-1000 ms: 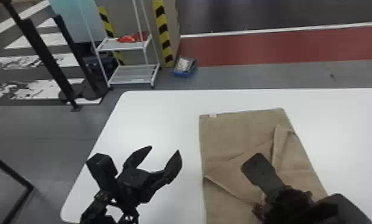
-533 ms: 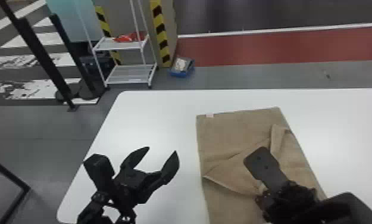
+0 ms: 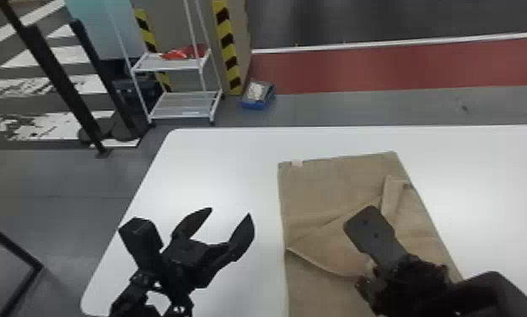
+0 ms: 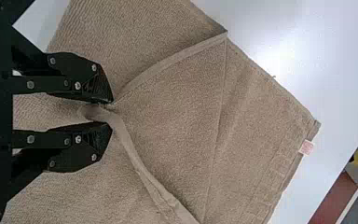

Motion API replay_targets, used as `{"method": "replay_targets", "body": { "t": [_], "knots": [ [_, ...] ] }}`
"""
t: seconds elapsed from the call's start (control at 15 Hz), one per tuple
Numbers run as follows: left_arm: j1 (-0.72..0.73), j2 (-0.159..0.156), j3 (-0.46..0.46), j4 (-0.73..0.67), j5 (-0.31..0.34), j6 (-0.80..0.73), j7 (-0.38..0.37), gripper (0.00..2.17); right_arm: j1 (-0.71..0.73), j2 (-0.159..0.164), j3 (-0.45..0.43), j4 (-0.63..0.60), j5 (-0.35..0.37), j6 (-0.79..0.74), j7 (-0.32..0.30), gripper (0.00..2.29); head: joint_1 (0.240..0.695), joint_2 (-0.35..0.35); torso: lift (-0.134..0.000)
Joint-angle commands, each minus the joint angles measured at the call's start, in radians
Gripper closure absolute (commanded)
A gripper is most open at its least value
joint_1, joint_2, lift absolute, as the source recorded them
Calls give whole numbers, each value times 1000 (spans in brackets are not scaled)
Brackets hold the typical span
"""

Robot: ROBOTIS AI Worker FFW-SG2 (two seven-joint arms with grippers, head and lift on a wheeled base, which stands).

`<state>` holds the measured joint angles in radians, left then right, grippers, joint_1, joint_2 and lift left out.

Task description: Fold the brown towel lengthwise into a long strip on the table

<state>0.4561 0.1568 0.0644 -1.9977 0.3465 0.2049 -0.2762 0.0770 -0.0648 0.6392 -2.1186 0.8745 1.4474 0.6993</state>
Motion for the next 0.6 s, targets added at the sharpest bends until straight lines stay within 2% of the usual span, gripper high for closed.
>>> {"method": "replay_targets", "body": {
  "t": [0.0, 0.07, 0.27, 0.4, 0.53],
  "knots": [
    [0, 1, 0, 0, 0, 0, 0, 36, -5, 2, 4, 2, 6, 0, -1, 1038, 695, 187, -94],
    [-2, 1, -2, 0, 0, 0, 0, 36, -6, 2, 2, 3, 6, 0, -8, 1268, 695, 188, -94],
    [-4, 1, -3, 2, 0, 0, 0, 36, 9, 0, -19, -9, 9, 3, -12, 1328, 695, 183, -94],
    [-16, 1, -3, 8, -9, 0, -8, 36, 43, -7, -76, -116, 6, 6, -12, 1328, 695, 176, -94],
    [-53, 1, -2, 23, -24, 25, -43, 36, 96, -23, -184, -256, -11, 6, 6, 1328, 695, 150, -94]
  ]
}}
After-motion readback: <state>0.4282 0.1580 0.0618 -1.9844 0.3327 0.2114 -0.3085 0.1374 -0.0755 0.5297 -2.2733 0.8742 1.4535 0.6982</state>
